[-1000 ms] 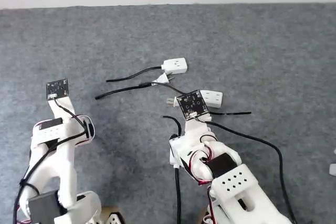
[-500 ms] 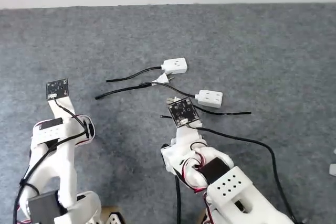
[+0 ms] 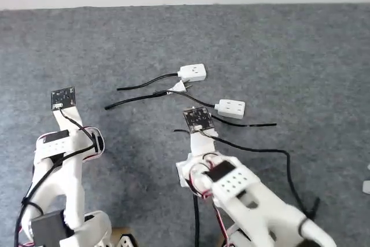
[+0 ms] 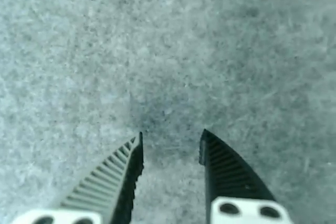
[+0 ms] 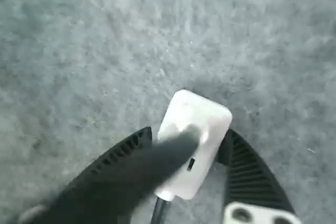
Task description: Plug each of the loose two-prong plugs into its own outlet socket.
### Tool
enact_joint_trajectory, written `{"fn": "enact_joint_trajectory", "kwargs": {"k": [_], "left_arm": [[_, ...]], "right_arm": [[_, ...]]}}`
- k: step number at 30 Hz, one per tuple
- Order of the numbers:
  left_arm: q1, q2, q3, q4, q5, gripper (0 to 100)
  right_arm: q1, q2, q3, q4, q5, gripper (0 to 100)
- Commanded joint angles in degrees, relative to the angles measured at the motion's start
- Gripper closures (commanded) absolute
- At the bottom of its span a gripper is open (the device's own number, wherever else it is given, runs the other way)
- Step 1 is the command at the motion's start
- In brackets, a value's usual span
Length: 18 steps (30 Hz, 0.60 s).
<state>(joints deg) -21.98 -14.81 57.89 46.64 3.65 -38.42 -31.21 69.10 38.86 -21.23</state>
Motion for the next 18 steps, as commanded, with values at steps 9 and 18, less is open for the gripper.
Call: {"fn": "enact_joint_trajectory", "kwargs": {"k": [9,18], "left_arm": [[0.62,-2.02,-0.22,0.26,-0.53,83],[0.44,-2.02,-0.22,0.26,-0.53,83]], "right_arm": [[3.47,9.01,-7.65,-1.27,-0.53,86.2],[15.96,1.1,-10.02,6.46,1.14,98.7]]}}
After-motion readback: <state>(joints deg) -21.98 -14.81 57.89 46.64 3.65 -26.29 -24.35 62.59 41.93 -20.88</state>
